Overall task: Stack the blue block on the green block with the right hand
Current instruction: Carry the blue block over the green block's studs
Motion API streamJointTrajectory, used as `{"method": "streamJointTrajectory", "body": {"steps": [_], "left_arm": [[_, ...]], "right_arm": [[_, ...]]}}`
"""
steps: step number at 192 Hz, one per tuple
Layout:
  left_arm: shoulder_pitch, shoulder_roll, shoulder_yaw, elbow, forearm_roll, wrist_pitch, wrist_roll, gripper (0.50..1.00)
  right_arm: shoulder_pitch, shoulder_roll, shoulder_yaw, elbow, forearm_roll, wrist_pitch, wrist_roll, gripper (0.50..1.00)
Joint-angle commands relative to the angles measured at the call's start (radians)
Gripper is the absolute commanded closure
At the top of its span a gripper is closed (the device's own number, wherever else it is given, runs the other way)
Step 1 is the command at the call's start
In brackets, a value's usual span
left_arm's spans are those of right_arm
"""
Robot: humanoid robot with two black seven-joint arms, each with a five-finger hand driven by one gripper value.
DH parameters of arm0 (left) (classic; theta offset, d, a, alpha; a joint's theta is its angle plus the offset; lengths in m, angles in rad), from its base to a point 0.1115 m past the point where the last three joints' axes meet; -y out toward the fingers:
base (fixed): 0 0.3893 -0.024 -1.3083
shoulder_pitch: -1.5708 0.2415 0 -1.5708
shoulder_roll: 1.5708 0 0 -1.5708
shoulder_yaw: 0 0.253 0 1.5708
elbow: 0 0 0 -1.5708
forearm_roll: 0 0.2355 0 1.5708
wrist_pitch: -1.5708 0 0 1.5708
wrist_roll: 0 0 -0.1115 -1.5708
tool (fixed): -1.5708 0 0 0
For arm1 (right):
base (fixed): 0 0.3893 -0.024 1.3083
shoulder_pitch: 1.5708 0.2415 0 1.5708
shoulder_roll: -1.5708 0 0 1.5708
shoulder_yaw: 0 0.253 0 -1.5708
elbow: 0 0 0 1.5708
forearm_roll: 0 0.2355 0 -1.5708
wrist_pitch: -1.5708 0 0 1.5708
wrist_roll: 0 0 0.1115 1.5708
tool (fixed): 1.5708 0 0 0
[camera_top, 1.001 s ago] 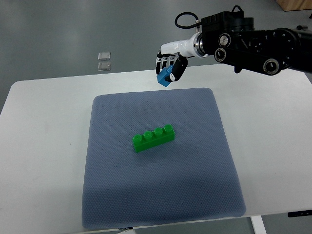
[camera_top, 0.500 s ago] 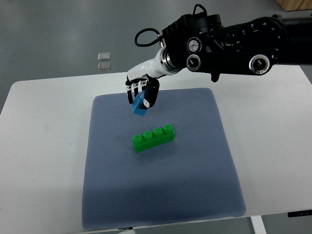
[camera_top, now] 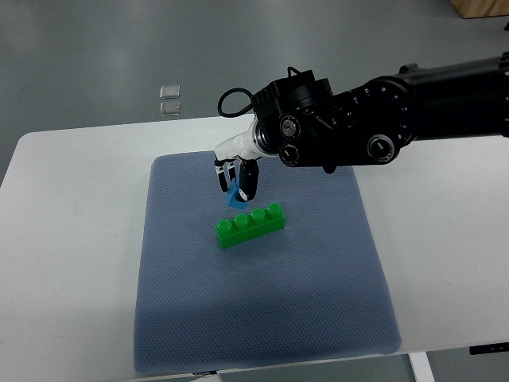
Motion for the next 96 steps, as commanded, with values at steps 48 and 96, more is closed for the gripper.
{"method": "streamJointTrajectory", "body": {"steps": [48, 96], "left_arm": [[0.0, 0.0, 0.0, 0.0, 0.0, 0.0, 0.0, 0.5], [0.0, 0.0, 0.002, 0.0, 0.0, 0.0, 0.0, 0.5]], "right_arm": [[-0.026, -0.007, -0.035, -0.003, -0.078, -0.021, -0.004, 0.865], [-0.046, -0.013, -0.035, -0.001, -0.08, -0.021, -0.004, 0.863]]}}
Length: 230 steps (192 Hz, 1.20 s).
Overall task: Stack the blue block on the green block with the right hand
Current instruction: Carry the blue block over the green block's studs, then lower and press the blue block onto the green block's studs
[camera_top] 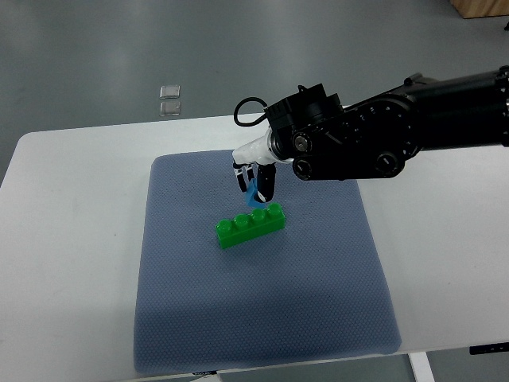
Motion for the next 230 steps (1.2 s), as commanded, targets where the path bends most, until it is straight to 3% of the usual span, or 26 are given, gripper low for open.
{"method": "streamJointTrajectory", "body": {"steps": [1, 230], "left_arm": [[0.0, 0.0, 0.001, 0.0, 0.0, 0.0, 0.0, 0.5], [0.0, 0.0, 0.001, 0.0, 0.0, 0.0, 0.0, 0.5]], "right_arm": [[-0.004, -0.001, 0.0, 0.002, 0.001, 0.0, 0.0, 0.863], [-0.07, 0.007, 0.0, -0.008, -0.035, -0.001, 0.006, 0.857]]}}
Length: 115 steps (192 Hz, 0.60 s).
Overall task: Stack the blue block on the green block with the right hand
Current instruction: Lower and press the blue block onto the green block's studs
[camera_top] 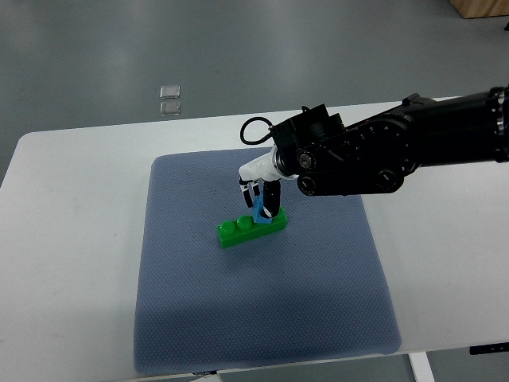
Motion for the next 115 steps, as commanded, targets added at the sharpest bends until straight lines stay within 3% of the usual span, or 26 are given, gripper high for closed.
{"method": "streamJointTrajectory", "body": {"steps": [1, 115], "left_arm": [[0.0, 0.0, 0.0, 0.0, 0.0, 0.001, 0.0, 0.5], [0.0, 0.0, 0.0, 0.0, 0.0, 0.001, 0.0, 0.5]], "right_arm": [[-0.003, 0.002, 0.0, 0.0, 0.0, -0.001, 0.0, 0.857], [-0.01, 0.0, 0.0, -0.002, -0.003, -0.041, 0.005, 0.859]]}}
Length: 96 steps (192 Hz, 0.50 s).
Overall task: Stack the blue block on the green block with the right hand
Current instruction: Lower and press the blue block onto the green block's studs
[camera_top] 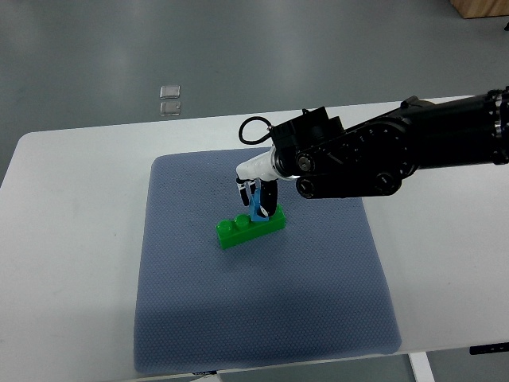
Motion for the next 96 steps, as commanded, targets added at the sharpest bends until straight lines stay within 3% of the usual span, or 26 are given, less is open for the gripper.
{"method": "streamJointTrajectory", "body": {"steps": [1, 96], "left_arm": [[0.0, 0.0, 0.0, 0.0, 0.0, -0.001, 0.0, 0.5], [0.0, 0.0, 0.0, 0.0, 0.0, 0.0, 0.0, 0.5]], "right_arm": [[-0.004, -0.004, 0.0, 0.001, -0.001, -0.005, 0.0, 0.859], [-0.046, -0.008, -0.002, -0.005, -0.045, -0.051, 0.0, 0.859]]}}
